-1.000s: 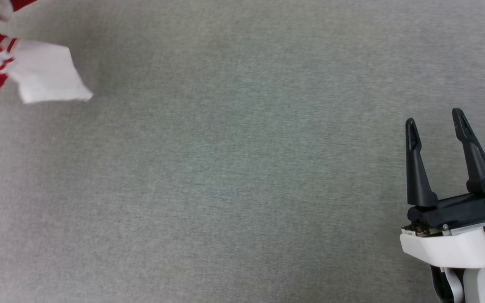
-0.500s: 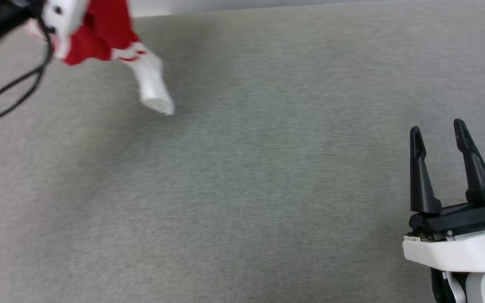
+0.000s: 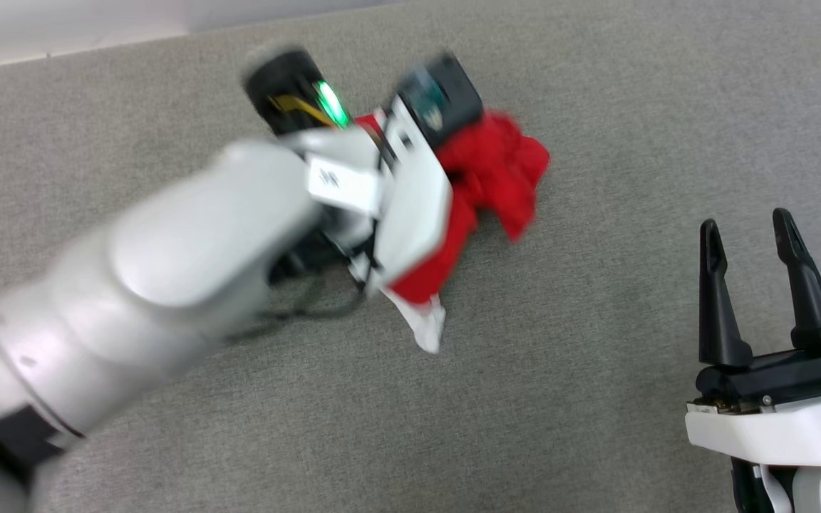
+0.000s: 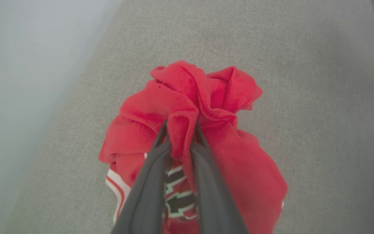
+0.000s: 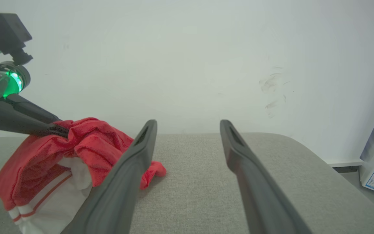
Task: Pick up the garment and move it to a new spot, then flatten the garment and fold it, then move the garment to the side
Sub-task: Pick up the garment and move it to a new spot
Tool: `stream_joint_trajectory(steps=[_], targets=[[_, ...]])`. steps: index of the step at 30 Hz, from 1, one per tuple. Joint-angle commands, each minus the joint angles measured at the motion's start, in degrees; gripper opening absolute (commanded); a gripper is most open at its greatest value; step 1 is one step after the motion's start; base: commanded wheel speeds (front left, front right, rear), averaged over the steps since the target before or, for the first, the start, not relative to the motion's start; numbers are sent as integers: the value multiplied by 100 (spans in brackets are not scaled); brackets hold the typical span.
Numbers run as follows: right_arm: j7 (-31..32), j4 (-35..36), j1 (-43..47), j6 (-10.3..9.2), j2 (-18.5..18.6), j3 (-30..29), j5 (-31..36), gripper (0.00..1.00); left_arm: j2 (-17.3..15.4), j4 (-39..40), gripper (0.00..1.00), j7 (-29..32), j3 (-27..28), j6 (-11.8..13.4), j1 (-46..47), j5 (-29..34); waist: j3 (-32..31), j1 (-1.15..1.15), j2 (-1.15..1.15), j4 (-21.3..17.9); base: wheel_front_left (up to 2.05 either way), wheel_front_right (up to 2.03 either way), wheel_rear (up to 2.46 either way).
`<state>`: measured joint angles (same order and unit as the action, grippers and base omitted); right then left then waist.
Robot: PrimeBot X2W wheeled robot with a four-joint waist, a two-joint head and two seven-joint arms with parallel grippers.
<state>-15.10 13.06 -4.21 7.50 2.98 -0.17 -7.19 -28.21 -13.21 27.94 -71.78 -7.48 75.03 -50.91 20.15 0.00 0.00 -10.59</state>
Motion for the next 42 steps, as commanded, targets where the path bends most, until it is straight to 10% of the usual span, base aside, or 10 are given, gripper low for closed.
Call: stream_joint_trajectory(steps=[1,16,17,18,23,34,42], targets=[[-11,15,-38,-2,-18,-13,-25,100,97,-31,0,-73,-46,15,-170,-32,55,0,0,11,0,0,0],[-11,-104,-58,-2,-17,-20,27,100,756,180,0,287,-164,5,-1762,626,78,0,0,160,0,0,0],[-11,-112,-45,-2,-18,-21,34,100,754,135,74,97,-156,8,-1662,645,39,0,0,191,0,0,0],[-11,-117,-18,-2,-17,-28,47,100,762,68,100,-121,-154,9,-1585,633,-17,0,0,228,0,0,0],[-10,-145,123,-2,-17,-80,117,100,802,-218,100,-1410,222,47,-1368,667,-304,0,0,444,0,0,0],[-11,-169,346,-2,-16,-173,171,100,271,-289,100,-3960,1308,1632,-1992,1328,-797,0,0,847,0,0,0],[-11,-180,418,-2,-16,-219,232,100,0,393,100,-4323,2414,2882,-3374,1963,-960,0,0,1033,0,0,0]])
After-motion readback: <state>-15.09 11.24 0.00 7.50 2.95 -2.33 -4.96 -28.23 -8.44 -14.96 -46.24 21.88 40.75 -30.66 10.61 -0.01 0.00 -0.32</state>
